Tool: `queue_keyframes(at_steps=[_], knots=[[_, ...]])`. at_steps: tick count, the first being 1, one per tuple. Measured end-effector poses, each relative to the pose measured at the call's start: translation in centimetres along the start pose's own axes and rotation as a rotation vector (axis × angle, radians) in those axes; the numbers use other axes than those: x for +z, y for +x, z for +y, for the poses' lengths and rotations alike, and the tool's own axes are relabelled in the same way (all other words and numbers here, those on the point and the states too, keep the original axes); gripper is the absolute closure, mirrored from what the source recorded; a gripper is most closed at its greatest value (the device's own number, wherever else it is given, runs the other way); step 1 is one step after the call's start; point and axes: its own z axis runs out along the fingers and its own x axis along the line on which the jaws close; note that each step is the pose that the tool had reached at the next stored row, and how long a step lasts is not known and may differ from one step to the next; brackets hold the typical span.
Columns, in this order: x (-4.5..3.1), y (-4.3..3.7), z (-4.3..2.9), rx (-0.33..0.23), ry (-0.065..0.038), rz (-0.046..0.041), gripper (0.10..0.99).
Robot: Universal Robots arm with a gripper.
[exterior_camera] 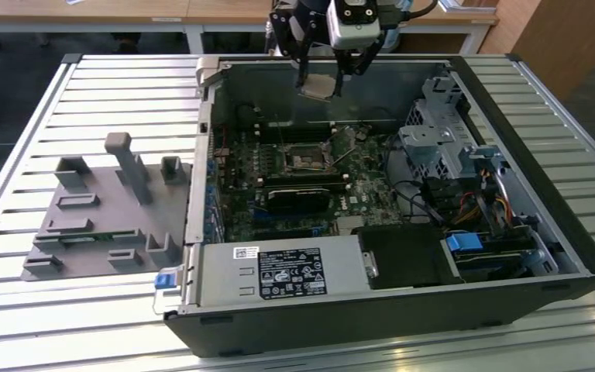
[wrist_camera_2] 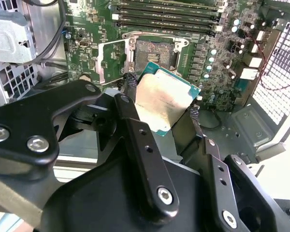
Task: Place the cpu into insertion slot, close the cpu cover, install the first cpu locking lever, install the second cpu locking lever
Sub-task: 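Place the cpu into insertion slot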
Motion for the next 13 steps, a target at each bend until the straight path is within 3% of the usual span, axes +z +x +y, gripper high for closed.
queue_keyframes(at_steps=[13], knots=[[0.00,0.00,0.00,0.045,-0.001,-0.0041,0.545]])
